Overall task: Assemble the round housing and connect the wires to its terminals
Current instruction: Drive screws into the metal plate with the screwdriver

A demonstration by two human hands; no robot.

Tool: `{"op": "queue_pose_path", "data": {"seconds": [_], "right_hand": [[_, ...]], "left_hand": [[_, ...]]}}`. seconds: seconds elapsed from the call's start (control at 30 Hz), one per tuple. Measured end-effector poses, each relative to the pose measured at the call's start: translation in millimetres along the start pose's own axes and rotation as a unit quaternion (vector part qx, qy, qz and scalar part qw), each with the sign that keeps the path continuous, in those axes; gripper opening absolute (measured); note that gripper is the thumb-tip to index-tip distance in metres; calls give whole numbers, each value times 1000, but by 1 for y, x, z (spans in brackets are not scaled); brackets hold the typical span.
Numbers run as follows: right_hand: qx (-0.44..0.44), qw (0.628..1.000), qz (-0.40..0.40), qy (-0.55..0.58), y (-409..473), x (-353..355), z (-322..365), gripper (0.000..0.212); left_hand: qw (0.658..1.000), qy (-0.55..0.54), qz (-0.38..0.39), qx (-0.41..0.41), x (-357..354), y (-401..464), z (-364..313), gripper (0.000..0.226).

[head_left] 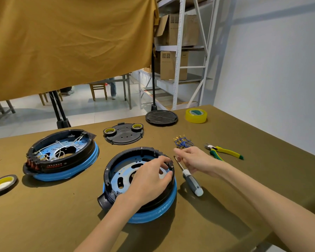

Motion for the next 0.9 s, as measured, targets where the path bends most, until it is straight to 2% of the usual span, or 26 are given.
{"op": "queue_pose_path", "data": {"seconds": [0.13,0.23,0.33,0.47,0.67,0.83,0.9], "right_hand": [[-31,999,-26,-5,-1,-1,-7,26],[-41,999,-32,-5,-1,-13,-13,36],[-28,997,-31,-60,-4,-22,-15,45],[12,997,-53,-48,-8,-26,-17,39],[-4,996,-84,4,-9,-21,-17,16],[-93,988,-56,110,-7,-34,-15,42],[-113,970,-51,208,-7,-41,-11,45]], "left_hand": [[994,99,11,-37,-2,-4,-11,50],[987,149,33,-42,-11,-11,-13,66],[984,171,31,-29,-19,-15,-12,73],[988,154,21,-19,-17,-12,-10,69],[994,91,55,19,1,0,-2,66],[998,-24,48,33,32,10,-1,62],[997,-47,47,34,35,6,-2,61]]}}
Point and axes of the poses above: each hand's wrist, its own y-axis towards the middle knuckle, its own x-axis out of the back of the hand, z = x × y, the point moved 5 cm from there along y, towards the middle knuckle, and after that the axes turned 9 degrees about z, right-handed, at the moved point
